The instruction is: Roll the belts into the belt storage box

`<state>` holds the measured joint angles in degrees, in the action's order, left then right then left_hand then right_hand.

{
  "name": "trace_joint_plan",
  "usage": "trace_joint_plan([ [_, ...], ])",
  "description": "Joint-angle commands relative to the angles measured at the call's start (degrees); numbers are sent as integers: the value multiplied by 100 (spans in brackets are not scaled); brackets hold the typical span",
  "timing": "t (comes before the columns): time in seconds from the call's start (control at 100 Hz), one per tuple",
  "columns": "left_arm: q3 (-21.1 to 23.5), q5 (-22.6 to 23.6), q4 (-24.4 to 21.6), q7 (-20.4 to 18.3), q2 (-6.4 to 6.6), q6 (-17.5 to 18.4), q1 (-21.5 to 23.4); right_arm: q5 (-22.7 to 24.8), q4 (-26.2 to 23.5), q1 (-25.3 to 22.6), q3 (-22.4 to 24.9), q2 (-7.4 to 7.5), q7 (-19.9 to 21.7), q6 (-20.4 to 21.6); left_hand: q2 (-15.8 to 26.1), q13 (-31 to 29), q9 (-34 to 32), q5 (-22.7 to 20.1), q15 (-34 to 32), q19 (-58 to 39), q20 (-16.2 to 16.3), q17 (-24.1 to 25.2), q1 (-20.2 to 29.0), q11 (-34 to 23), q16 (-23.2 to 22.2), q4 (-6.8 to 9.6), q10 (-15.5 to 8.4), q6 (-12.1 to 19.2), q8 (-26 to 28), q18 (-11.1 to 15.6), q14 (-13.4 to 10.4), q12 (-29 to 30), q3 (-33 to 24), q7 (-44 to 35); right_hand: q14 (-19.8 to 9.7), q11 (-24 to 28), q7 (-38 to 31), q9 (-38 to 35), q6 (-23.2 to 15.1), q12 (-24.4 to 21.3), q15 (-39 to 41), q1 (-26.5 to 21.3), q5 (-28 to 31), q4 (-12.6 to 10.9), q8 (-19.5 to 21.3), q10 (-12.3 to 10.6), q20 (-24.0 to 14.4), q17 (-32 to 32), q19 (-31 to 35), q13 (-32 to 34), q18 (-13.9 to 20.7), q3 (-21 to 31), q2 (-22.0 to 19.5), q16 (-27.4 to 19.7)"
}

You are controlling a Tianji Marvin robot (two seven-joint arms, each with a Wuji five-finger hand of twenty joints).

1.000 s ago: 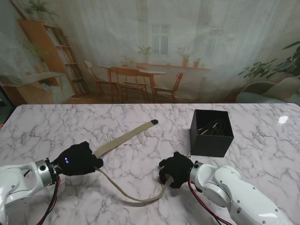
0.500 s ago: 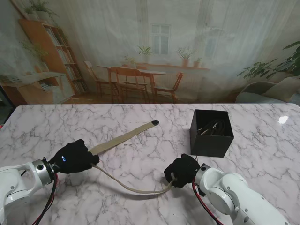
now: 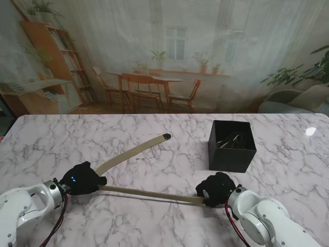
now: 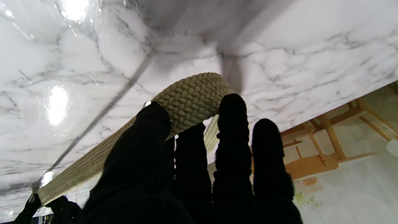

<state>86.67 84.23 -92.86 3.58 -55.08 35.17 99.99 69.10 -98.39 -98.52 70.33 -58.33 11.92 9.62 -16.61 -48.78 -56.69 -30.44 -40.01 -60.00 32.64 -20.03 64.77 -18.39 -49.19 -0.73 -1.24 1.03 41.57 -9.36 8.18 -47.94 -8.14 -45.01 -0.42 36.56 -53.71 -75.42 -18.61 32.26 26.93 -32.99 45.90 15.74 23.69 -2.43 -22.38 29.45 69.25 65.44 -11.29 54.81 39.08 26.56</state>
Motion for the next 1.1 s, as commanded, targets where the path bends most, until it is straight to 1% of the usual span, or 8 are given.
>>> trace_joint_plan([
  [0.0, -79, 27, 116, -154, 25, -61, -84, 78, 49, -66, 59, 53, 7, -107, -22, 51, -125, -222, 57, -62, 50, 121, 237, -72, 68, 25, 219, 47, -324, -54, -14, 23, -19, 211, -87, 263, -542, -310, -142, 99, 240, -529, 248, -107, 103, 214, -78, 10, 142, 259, 97, 251, -238, 91],
  [0.1, -204, 79, 203, -182, 47, -93, -178, 90, 67, -81, 79, 48, -11, -163, 40, 189, 154, -230, 433, -9, 65, 216, 108, 60, 286, 37, 218, 64, -534, -69, -21, 306, 156, 573, -88, 287, -546, -304, -136, 124, 242, -550, 248, -109, 115, 220, -77, 37, 147, 256, 145, 251, -244, 112],
  [0.2, -248, 189, 252, -198, 75, -112, -231, 114, 105, -79, 73, 48, -35, -212, 90, 572, 1046, -227, 1104, 228, 54, 440, -429, -306, 713, 44, 334, 49, -610, -107, 12, 1889, 449, 1182, -92, 302, -549, -303, -143, 140, 247, -557, 246, -110, 126, 223, -74, 56, 149, 265, 157, 252, -256, 126],
  [0.32, -198, 365, 257, -241, 107, -132, -231, 122, 167, -73, 59, 41, -124, -296, 476, 1160, 1890, -77, 1824, 677, -52, 793, -1226, 267, 1210, 36, 418, -37, -951, -177, 98, 2598, 678, 2046, -91, 308, -546, -295, -124, 151, 246, -561, 227, -110, 135, 223, -71, 70, 153, 263, 167, 252, -279, 137],
  [0.74, -264, 742, 681, -157, 211, -386, -464, 171, 292, -41, 20, 28, -320, -460, -51, 2589, 4832, 1703, 2752, 2009, -295, 1476, -2317, 1423, 2149, 10, 919, 93, -2716, 38, 142, 3926, 770, 4539, -86, 283, -500, -269, -80, 148, 172, -584, 157, -112, 121, 196, -48, 26, 125, 193, 124, 227, -344, 130],
  [0.88, -449, 683, 872, -169, 210, -551, -631, 176, 308, -30, -1, 29, -328, -478, 231, 2518, 4767, 1161, 2601, 1896, -289, 1419, -1440, 1235, 2180, 8, 938, 361, -2578, 44, 114, 3909, 430, 4156, -92, 281, -498, -268, -65, 148, 142, -586, 165, -114, 100, 193, -29, 11, 100, 186, 105, 227, -351, 121],
  [1.02, -683, 813, 1088, -32, 257, -721, -829, 166, 320, -23, -10, 29, -339, -480, 324, 2368, 4377, -51, 2418, 1671, -267, 1326, -734, 737, 2067, -27, 811, 574, -366, 67, 10, 3604, 533, 1763, -86, 278, -498, -266, -70, 145, 127, -579, 169, -114, 84, 194, -18, 0, 87, 180, 94, 233, -355, 117],
  [1.09, -777, 887, 1189, 110, 279, -840, -909, 163, 330, -18, -18, 28, -344, -488, 328, 2277, 4031, -473, 2330, 1506, -262, 1287, -424, 573, 1986, 0, 779, 573, -129, 61, -2, 3375, 647, 747, -87, 278, -501, -267, -70, 144, 123, -579, 173, -113, 79, 183, -14, -2, 84, 180, 84, 235, -361, 116],
])
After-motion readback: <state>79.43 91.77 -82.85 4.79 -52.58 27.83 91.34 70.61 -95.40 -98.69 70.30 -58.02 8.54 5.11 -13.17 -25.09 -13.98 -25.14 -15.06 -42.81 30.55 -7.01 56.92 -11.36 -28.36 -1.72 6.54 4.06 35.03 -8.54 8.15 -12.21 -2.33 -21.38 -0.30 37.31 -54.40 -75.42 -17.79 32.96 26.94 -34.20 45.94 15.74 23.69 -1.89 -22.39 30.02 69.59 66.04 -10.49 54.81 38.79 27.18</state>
